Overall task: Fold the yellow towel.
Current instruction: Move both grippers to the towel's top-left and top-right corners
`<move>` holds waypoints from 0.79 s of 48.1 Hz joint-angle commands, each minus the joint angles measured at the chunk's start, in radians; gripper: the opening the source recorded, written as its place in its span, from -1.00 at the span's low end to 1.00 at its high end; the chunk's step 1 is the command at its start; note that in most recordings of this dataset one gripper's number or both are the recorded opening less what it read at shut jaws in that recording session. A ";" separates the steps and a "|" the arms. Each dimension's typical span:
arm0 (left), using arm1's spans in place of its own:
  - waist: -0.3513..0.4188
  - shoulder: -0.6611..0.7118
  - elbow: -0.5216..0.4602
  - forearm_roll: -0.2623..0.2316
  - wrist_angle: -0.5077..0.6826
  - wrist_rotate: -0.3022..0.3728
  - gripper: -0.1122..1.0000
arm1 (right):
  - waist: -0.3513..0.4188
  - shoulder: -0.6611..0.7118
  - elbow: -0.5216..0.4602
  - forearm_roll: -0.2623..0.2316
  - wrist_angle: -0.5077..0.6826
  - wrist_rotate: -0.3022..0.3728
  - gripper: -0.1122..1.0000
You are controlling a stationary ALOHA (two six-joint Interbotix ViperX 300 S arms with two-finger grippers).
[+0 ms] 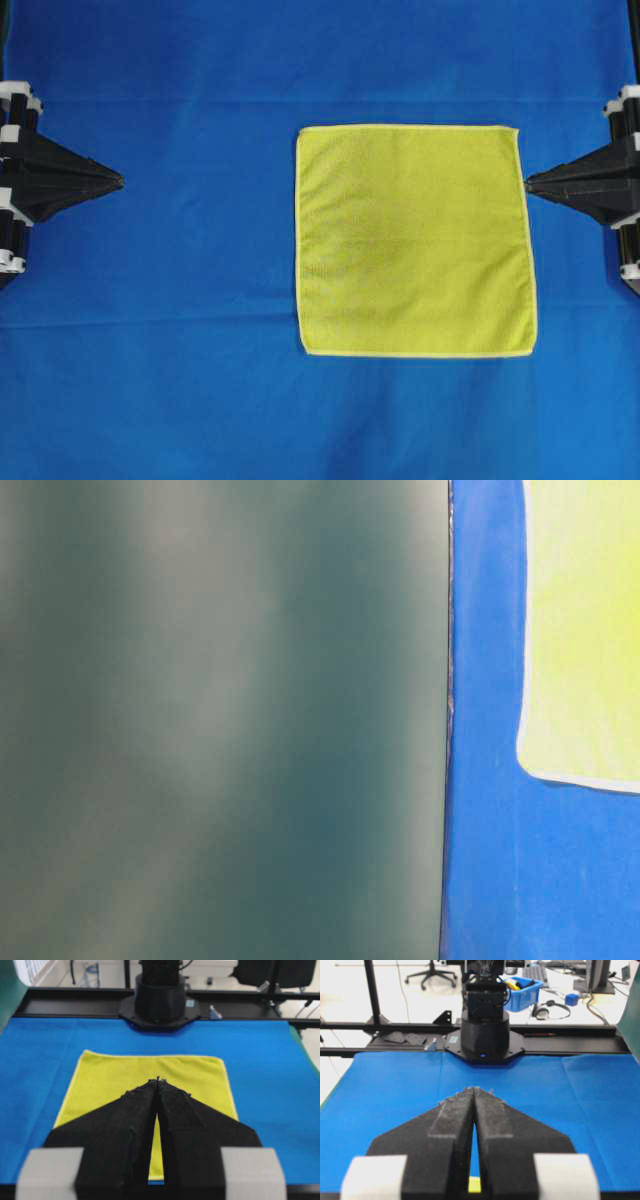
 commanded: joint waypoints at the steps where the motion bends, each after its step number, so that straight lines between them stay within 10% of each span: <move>1: 0.008 0.031 -0.029 -0.029 -0.011 -0.008 -0.79 | 0.000 0.006 -0.023 0.002 -0.003 0.006 -0.79; 30: 0.164 0.488 -0.233 -0.028 0.008 -0.009 -0.76 | -0.344 0.035 -0.100 0.005 0.522 0.052 -0.79; 38: 0.213 0.652 -0.333 -0.029 0.089 -0.009 -0.03 | -0.491 0.110 -0.087 0.000 0.637 0.051 -0.66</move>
